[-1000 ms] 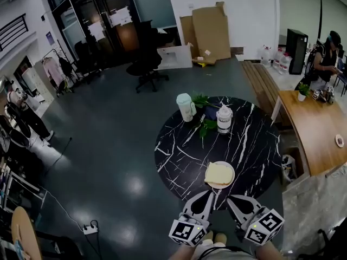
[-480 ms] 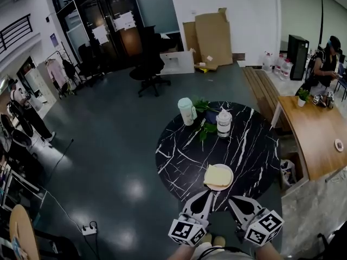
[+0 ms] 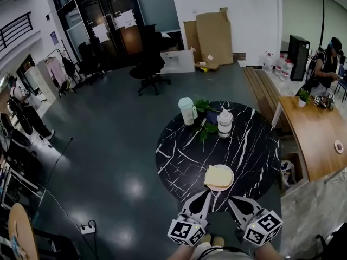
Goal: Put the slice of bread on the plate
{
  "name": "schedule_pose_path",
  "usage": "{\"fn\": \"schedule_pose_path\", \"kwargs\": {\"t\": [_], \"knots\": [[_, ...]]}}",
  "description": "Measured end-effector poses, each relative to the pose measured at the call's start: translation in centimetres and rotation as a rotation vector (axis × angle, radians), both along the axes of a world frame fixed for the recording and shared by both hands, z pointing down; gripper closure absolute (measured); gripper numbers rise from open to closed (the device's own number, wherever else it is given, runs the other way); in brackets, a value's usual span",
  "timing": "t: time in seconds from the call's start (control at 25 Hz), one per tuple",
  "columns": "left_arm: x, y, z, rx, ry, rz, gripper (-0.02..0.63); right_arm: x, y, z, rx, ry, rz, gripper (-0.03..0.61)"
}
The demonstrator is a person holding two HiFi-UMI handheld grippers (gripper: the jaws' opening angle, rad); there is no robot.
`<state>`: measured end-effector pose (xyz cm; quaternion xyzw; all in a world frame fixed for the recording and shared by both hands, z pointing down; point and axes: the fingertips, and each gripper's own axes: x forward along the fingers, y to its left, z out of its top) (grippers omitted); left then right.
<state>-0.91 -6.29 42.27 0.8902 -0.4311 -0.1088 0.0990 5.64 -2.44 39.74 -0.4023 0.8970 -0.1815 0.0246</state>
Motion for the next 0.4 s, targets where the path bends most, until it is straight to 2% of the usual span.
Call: {"fn": "schedule_pose_path", "kwargs": {"t": [0.4], "knots": [[-1.3, -1.8, 0.8, -0.014, 0.001, -0.038, 0.607, 0.5, -1.7, 1.1, -0.028, 0.004, 0.016, 0.571]]}}
